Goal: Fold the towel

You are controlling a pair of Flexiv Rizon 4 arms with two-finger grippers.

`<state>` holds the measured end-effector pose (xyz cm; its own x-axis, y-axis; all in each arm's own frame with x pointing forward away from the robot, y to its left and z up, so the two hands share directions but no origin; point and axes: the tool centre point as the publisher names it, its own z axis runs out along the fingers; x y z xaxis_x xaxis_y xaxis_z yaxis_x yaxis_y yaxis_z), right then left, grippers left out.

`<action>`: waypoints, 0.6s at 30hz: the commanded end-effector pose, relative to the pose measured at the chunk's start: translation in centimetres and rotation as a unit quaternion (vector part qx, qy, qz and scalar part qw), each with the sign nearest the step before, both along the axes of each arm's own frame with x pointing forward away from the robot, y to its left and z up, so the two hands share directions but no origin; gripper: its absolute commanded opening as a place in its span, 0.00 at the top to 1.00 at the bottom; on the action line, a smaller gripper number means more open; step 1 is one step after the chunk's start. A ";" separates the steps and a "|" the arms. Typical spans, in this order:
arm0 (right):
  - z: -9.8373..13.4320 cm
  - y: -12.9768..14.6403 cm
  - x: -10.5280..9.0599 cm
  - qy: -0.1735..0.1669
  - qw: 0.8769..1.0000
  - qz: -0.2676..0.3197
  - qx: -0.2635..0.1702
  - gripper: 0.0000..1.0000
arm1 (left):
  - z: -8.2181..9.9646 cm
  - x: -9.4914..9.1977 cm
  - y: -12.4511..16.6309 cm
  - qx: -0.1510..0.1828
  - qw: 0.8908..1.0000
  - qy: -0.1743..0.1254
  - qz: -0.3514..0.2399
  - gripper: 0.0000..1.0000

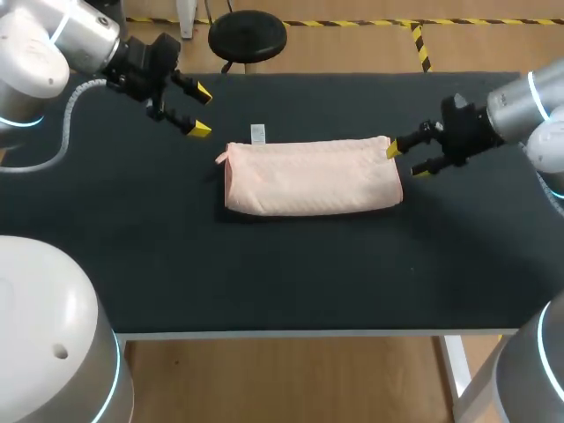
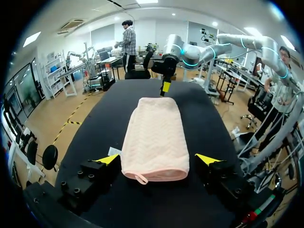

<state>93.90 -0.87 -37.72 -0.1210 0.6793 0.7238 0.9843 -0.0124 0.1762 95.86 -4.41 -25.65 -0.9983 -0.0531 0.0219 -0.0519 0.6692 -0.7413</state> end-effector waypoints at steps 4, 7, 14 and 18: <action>-1.5 0.1 2.1 0.126 0.985 0.089 0.078 0.00 | -0.1 0.0 0.0 -0.001 1.000 -0.001 0.000 0.00; -1.8 0.4 2.3 0.121 0.986 0.092 0.074 0.00 | -0.1 0.0 0.0 -0.001 1.000 -0.001 0.000 0.00; -2.6 1.1 2.3 0.123 0.985 0.085 0.081 0.00 | -0.1 0.0 0.0 -0.001 1.000 -0.001 0.000 0.00; -2.8 1.6 2.4 0.124 0.985 0.078 0.089 0.00 | -0.1 0.0 0.0 -0.001 1.000 -0.001 0.000 0.00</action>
<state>95.91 0.54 -40.03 -0.0199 0.5360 0.8440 0.9927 0.1112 -0.0472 95.86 -4.41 -25.65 -0.9983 -0.0533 0.0220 -0.0521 0.6694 -0.7411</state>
